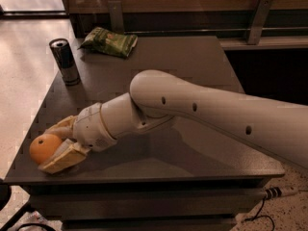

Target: Move orange near green jalapeno chip bag

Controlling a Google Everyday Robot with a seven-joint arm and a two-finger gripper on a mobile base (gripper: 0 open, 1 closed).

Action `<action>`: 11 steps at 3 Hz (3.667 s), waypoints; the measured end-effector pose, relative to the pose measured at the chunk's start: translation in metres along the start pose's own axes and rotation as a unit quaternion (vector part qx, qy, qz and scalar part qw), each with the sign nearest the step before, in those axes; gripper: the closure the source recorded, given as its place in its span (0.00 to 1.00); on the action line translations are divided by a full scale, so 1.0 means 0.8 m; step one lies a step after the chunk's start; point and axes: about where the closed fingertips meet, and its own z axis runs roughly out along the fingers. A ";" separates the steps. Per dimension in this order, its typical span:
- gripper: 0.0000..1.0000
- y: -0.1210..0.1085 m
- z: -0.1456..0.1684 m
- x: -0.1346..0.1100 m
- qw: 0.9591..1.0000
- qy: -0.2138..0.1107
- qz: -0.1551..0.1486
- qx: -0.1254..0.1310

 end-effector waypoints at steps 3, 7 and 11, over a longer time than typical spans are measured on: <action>1.00 -0.088 -0.089 0.020 0.999 -0.005 0.034 0.033; 1.00 -0.284 -0.315 0.076 0.962 0.044 0.104 0.248; 1.00 -0.423 -0.335 0.139 0.955 0.080 0.136 0.253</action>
Offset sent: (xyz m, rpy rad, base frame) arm 0.0904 -0.0587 0.0137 0.0182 0.0598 -0.0526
